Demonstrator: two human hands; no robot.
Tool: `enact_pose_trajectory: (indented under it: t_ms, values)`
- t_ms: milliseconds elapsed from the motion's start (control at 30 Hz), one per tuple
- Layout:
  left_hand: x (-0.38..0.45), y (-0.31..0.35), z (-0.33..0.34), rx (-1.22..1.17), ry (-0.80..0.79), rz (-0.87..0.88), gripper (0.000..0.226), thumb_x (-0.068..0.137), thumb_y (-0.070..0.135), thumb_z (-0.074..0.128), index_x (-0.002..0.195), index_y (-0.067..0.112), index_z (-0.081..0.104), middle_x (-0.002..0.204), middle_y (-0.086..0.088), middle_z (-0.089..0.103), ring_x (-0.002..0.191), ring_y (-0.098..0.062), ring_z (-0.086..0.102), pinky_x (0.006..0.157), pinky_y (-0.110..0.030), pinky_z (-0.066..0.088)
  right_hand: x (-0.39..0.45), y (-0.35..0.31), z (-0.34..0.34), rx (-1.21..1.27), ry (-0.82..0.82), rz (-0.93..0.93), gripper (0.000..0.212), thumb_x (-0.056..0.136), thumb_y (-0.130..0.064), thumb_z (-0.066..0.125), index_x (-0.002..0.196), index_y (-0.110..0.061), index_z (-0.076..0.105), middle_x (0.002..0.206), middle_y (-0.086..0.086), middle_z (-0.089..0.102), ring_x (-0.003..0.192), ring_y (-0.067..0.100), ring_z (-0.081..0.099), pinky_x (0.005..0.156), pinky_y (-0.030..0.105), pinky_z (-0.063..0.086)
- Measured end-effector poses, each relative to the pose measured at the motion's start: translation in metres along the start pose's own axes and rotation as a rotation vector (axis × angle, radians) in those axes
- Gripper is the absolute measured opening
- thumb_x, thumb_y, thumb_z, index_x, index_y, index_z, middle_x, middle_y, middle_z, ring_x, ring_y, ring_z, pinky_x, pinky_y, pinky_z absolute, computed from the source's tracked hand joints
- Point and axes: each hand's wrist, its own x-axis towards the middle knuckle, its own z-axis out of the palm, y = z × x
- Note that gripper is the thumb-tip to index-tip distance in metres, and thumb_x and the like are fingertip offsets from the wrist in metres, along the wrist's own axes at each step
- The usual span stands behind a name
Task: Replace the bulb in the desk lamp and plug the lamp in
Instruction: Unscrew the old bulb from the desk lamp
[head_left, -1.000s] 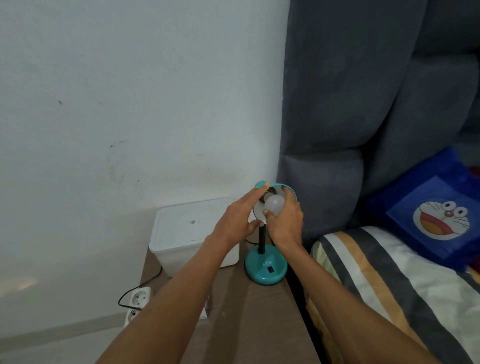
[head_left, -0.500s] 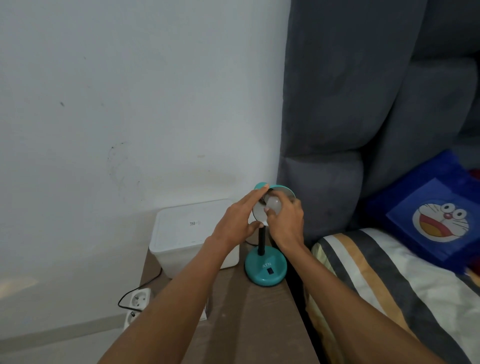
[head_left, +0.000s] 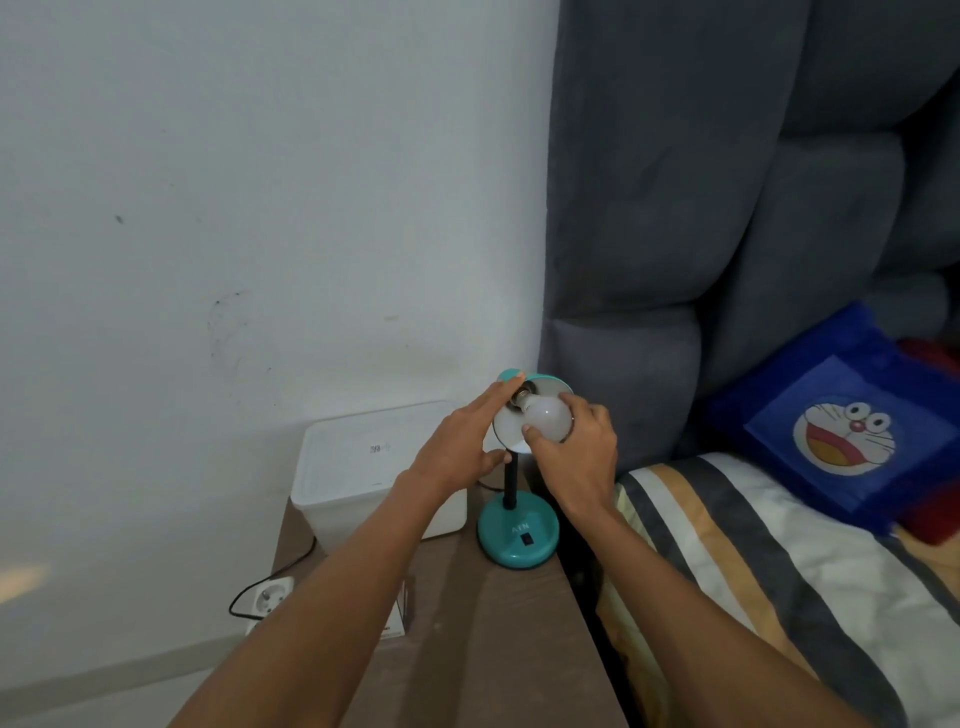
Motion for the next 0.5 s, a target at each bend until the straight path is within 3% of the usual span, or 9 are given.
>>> enact_pose_trajectory:
  t_ms: [167,333,500]
  values:
    - [-0.027,0.002,-0.011,0.014,-0.007,-0.048,0.117,0.079,0.040,0.083,0.156,0.056,-0.005,0.170,0.009,0.017,0.148,-0.024,0.038,0.113,-0.049,0.044,-0.016,-0.001,-0.022,0.043,0.062,-0.035,0.060,0.071,-0.030,0.076,0.127,-0.019,0.060,0.119,0.005,0.056,0.102,0.021,0.059,0.084,0.030,0.051]
    - [-0.072,0.001,-0.020,-0.018,0.083,-0.209,0.114,0.080,0.044,0.084,0.163,0.034,0.006,0.166,0.000,0.030,0.149,-0.023,0.034,0.116,-0.035,0.033,-0.042,-0.009,-0.027,0.074,0.053,-0.152,0.057,0.071,-0.024,0.078,0.125,-0.015,0.061,0.116,0.002,0.059,0.096,0.011,0.053,0.079,0.023,0.043]
    - [-0.135,-0.028,-0.021,-0.059,0.135,-0.410,0.102,0.080,0.046,0.084,0.161,0.020,0.027,0.164,-0.002,0.034,0.149,-0.023,0.034,0.119,-0.037,0.030,-0.079,-0.010,0.000,0.009,-0.064,-0.196,0.058,0.072,-0.028,0.076,0.127,-0.017,0.061,0.116,0.000,0.064,0.102,0.018,0.058,0.082,0.029,0.048]
